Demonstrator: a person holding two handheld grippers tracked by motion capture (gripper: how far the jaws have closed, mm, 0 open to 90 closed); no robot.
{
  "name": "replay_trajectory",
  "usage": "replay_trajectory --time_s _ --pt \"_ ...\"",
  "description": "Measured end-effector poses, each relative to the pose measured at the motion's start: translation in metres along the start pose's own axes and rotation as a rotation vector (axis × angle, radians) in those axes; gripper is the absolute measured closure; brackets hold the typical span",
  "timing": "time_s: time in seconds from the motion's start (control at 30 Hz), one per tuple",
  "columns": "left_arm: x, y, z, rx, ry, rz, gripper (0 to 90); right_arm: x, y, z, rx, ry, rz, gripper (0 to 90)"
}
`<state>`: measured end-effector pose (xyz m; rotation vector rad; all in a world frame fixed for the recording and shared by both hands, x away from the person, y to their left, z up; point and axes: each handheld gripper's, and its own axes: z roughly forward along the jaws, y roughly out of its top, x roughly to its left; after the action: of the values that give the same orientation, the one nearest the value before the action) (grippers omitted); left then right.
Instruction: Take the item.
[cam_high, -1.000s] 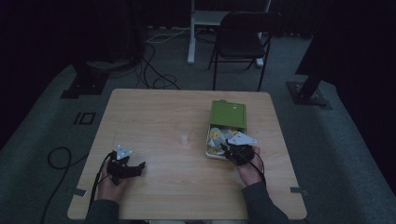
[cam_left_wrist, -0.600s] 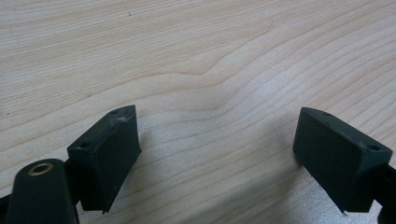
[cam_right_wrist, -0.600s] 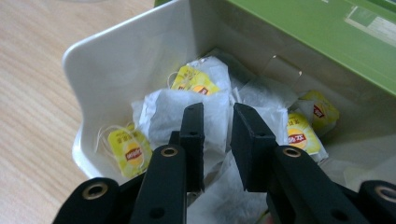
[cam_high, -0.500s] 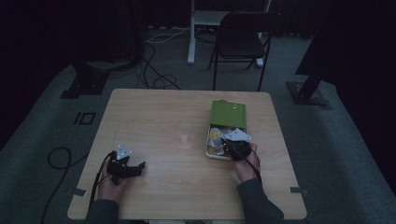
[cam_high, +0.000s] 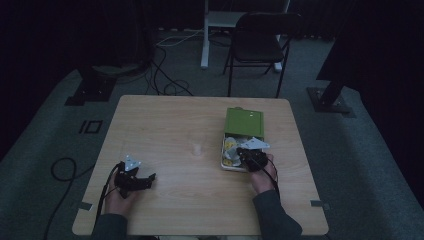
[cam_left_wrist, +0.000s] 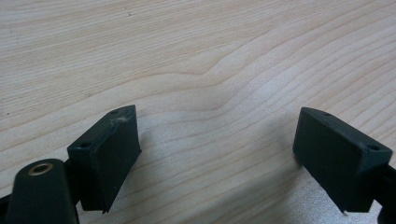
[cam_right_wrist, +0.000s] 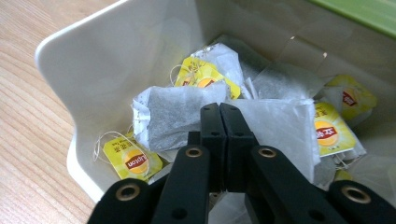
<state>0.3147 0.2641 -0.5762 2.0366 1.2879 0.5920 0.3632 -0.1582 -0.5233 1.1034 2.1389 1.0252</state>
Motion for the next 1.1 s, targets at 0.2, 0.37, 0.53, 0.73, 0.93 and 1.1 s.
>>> replay_trajectory --time_s 0.2,0.37,0.53,0.73,0.93,1.1 --pt "0.000 0.000 0.000 0.000 0.000 -0.001 15.4 0.001 0.001 -0.011 -0.044 0.003 -0.008 90.0" --pt "0.000 0.000 0.000 -0.001 0.000 -0.001 15.4 0.003 0.005 -0.021 -0.074 0.001 -0.020 90.0" --pt "0.000 0.000 0.000 0.000 0.000 0.000 15.4 0.004 0.011 -0.032 -0.102 0.013 -0.029 90.0" --pt "0.000 0.000 0.000 0.000 0.000 0.000 15.4 0.006 0.018 -0.043 -0.129 0.024 -0.037 90.0" --pt "0.000 0.000 0.000 -0.001 0.000 -0.001 15.4 0.007 0.023 -0.051 -0.150 0.020 -0.051 90.0" --pt "0.000 0.000 0.000 0.000 0.000 -0.001 15.4 0.010 0.030 -0.062 -0.177 0.020 -0.078 90.0"
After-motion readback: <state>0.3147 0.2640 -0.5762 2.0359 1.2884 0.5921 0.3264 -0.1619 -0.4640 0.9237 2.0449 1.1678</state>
